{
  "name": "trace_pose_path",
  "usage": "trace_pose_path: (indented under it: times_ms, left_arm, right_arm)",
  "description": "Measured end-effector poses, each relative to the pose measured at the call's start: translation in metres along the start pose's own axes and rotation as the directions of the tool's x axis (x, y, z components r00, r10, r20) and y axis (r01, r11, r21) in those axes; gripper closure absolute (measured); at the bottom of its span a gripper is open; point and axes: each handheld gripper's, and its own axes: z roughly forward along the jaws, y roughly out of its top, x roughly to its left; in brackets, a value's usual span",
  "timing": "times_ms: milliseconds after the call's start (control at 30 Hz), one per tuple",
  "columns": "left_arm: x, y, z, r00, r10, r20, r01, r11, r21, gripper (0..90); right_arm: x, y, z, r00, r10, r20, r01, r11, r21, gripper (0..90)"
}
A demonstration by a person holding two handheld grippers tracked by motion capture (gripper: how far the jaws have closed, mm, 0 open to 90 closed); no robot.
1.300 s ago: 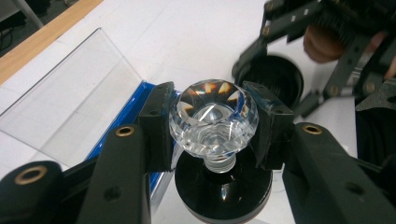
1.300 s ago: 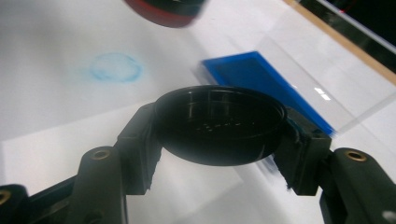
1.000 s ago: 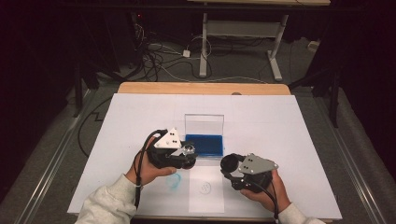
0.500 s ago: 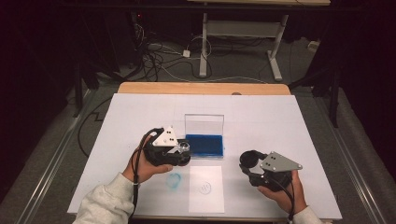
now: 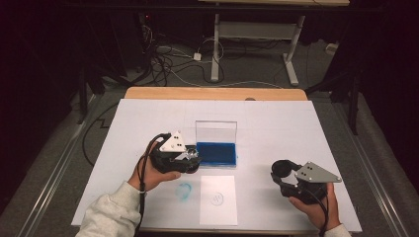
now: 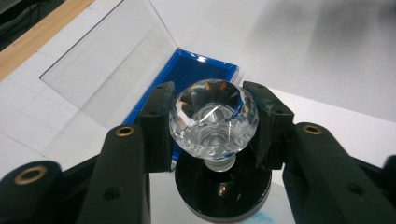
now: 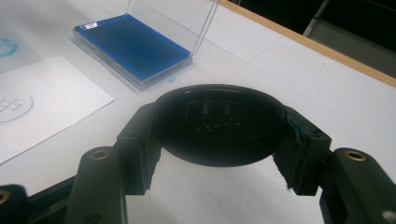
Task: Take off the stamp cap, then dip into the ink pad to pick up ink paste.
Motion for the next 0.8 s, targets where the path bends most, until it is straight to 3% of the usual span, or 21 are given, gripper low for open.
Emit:
trace_pose_path:
  times_ms: [267,567,800]
  left_arm:
    - [0.002,0.004,0.002,0.9999,0.012,-0.002,-0.012,0.9998,0.013,54.8]
    - [0.011,0.017,-0.003,0.9998,0.012,-0.015,-0.013,0.9998,-0.016,54.8]
    - [0.016,0.030,0.007,0.9999,0.016,0.002,-0.016,0.9999,-0.001,54.8]
  right_arm:
    - [-0.004,-0.002,-0.002,0.9997,0.023,-0.004,-0.023,1.000,-0.005,38.8]
    - [-0.004,-0.003,0.002,0.9993,0.035,-0.016,-0.035,0.999,0.002,38.8]
    - [0.000,-0.004,0.004,0.9993,0.029,-0.023,-0.029,0.999,0.014,38.7]
